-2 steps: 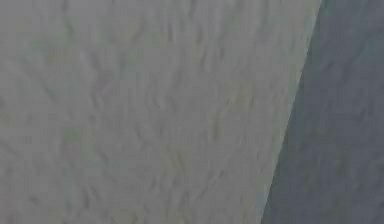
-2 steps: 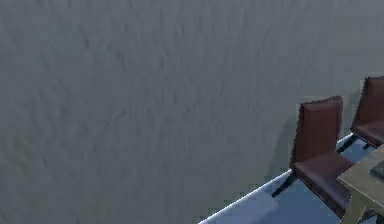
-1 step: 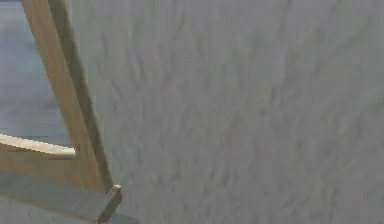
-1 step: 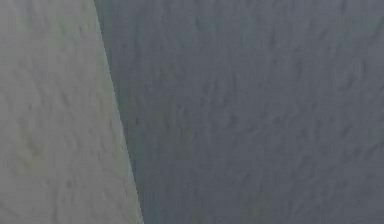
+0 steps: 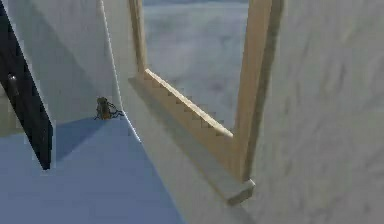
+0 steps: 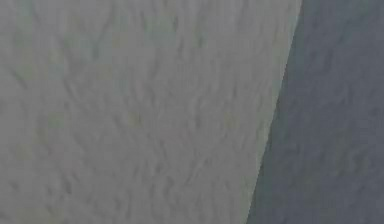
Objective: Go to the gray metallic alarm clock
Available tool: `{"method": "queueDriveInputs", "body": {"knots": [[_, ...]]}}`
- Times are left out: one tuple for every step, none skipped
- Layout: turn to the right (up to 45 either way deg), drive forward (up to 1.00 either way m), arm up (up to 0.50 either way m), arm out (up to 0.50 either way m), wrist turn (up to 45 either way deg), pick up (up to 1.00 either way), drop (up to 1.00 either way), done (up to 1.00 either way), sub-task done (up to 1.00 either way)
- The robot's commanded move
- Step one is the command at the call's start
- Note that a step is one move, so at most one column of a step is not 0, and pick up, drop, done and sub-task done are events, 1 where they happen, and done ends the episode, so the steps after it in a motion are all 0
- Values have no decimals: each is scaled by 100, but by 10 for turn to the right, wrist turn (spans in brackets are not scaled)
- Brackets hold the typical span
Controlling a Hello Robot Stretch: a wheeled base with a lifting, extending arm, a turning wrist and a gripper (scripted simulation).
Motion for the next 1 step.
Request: {"method": "queueDriveInputs", "body": {"knots": [[-450, 0, 0, 0, 0, 0, 0, 0, 0]]}}
